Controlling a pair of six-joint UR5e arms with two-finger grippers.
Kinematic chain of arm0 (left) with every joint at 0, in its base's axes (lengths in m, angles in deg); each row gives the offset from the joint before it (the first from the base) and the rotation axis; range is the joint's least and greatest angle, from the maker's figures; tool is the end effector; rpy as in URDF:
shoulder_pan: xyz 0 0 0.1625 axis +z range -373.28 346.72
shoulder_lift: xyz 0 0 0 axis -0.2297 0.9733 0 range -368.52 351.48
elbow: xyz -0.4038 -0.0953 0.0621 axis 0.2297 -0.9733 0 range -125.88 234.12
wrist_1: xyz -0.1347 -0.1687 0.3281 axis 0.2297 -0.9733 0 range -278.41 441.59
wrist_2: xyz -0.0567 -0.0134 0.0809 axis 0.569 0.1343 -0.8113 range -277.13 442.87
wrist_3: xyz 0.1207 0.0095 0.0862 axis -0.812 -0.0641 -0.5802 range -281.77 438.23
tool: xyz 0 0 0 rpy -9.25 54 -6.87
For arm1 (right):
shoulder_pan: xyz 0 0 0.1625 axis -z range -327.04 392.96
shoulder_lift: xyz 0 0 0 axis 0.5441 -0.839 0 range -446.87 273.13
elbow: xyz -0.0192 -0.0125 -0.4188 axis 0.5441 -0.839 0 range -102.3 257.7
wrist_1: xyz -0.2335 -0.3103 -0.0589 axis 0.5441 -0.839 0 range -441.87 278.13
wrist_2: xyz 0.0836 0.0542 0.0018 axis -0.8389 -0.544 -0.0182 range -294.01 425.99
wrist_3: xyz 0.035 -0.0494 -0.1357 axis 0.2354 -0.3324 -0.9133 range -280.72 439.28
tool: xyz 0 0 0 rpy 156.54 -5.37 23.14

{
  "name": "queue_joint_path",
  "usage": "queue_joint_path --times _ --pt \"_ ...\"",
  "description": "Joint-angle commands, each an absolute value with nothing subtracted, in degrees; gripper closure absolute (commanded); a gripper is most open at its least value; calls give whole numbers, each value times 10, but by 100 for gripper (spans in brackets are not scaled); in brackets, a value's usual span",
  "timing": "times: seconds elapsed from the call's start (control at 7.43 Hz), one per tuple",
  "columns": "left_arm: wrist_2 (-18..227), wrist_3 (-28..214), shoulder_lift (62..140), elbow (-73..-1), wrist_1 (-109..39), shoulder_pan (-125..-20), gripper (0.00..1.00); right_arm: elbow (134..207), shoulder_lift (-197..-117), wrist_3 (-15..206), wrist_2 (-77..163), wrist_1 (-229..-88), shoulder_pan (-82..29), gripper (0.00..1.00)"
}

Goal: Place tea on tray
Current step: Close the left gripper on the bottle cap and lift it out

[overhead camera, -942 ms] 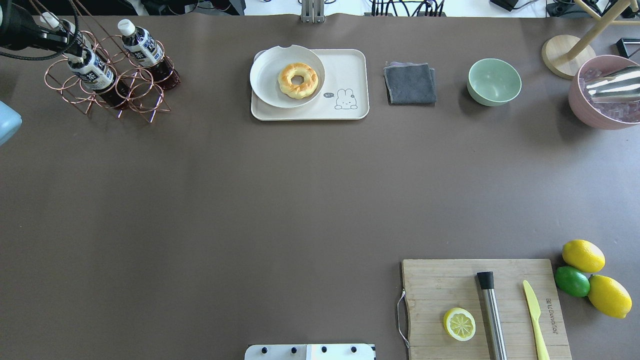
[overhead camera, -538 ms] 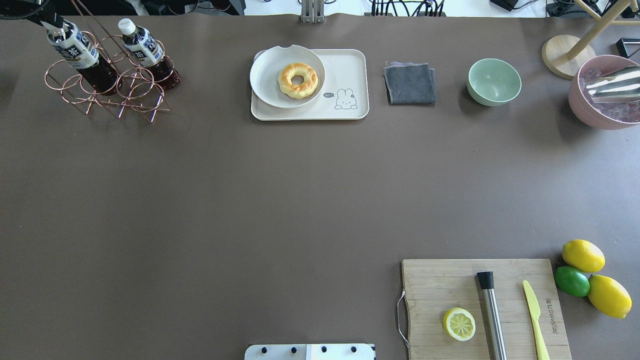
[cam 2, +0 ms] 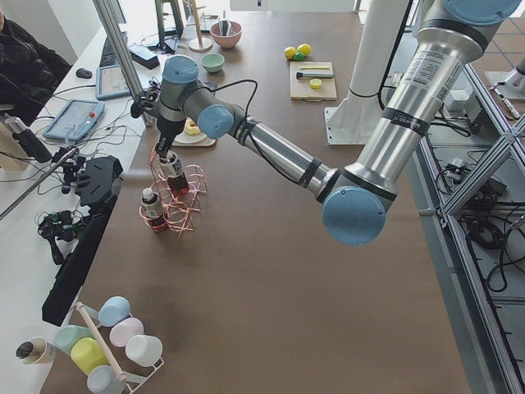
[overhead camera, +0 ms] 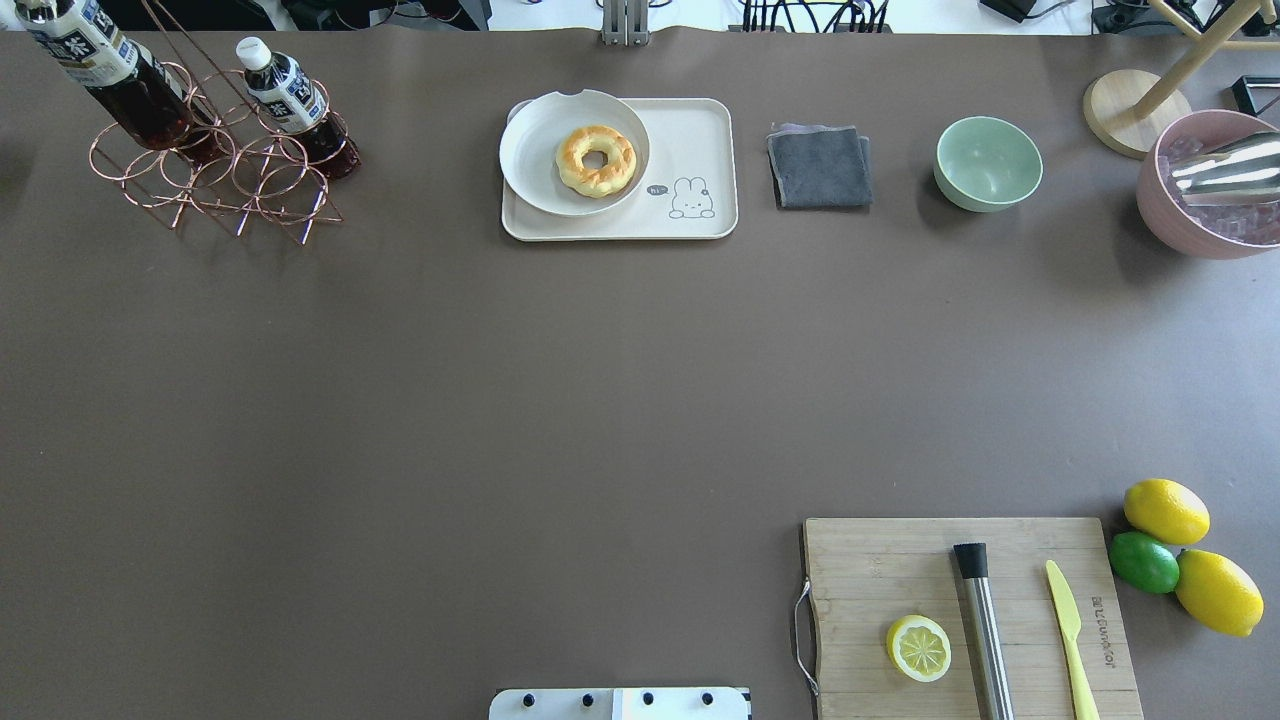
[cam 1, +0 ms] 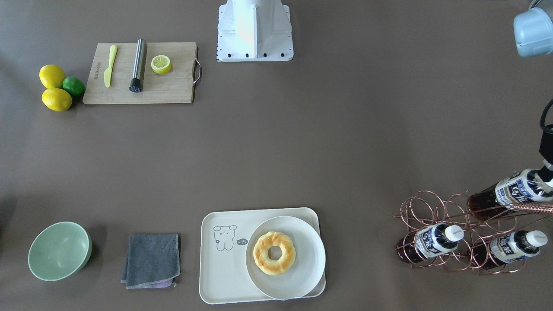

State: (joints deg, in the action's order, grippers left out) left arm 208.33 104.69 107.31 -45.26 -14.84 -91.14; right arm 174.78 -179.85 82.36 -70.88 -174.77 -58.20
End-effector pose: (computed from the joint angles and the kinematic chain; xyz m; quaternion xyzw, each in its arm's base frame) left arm 0.0885 -0.6351 0.3514 0.2254 0.3806 -0.0036 0.8968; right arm 0.0340 -0.4479 0.6544 0.0030 -0.3977 0.0298 0.9170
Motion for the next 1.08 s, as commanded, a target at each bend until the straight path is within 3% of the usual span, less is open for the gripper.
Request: queue_joint_path --times 0.0,0.27,0.54,0.94 --pt "2085 1014 1080 -518 -61 -937 100 1746 -1799 824 -709 -1748 -583 0" --pt "2093 1026 1019 -611 -53 -933 100 1743 -1800 824 -709 -1748 -582 0" --pt "2088 1119 1016 -658 -45 -886 100 1742 -1800 824 -709 -1748 -583 0" --pt "2074 1217 1043 -671 -40 -817 100 1738 -1799 823 -709 -1748 -582 0"
